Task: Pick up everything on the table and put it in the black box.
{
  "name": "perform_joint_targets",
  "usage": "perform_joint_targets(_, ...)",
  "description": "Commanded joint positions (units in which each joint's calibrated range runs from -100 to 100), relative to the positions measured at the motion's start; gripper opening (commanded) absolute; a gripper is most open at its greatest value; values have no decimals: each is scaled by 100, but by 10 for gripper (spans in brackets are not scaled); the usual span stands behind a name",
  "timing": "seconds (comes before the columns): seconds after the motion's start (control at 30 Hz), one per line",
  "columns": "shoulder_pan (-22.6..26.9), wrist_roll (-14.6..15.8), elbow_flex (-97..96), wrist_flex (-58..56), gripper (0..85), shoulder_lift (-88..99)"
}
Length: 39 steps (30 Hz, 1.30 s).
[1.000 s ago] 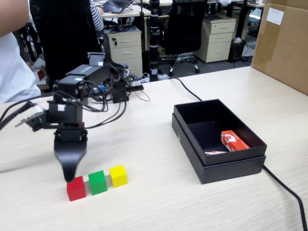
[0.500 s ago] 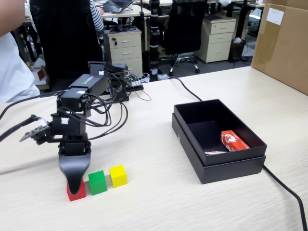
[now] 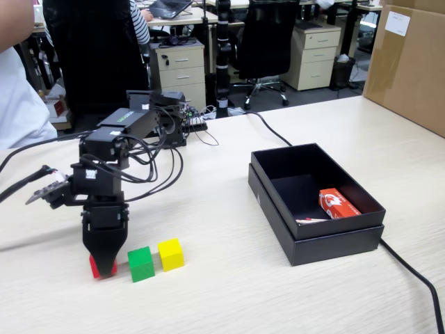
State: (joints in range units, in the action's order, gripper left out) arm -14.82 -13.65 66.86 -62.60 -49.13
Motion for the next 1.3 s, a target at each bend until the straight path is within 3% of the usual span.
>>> perform_joint_targets(0.0, -63, 24, 367, -232, 9, 478)
perform_joint_targets(0.13, -83, 107, 13, -707, 9, 1625)
perform_joint_targets(0.4, 181, 366, -2453, -1053, 9, 5343)
perform_joint_targets(0.63, 1118, 845, -4103, -1088, 9, 7879)
perform_joint_targets(0.73, 1871, 1192, -4257, -1088, 9, 8326)
perform_joint_targets(0.87, 2491, 1475, -3785, -1070, 9, 7890)
perform_joint_targets(0.93, 2877, 1621, -2815, -1062, 9, 6548)
perform_joint_targets(1.13, 3150, 1788, -1346, -1062, 9, 3909)
perform_joint_targets(1.27, 3219, 1846, -1047, -1062, 9, 3105)
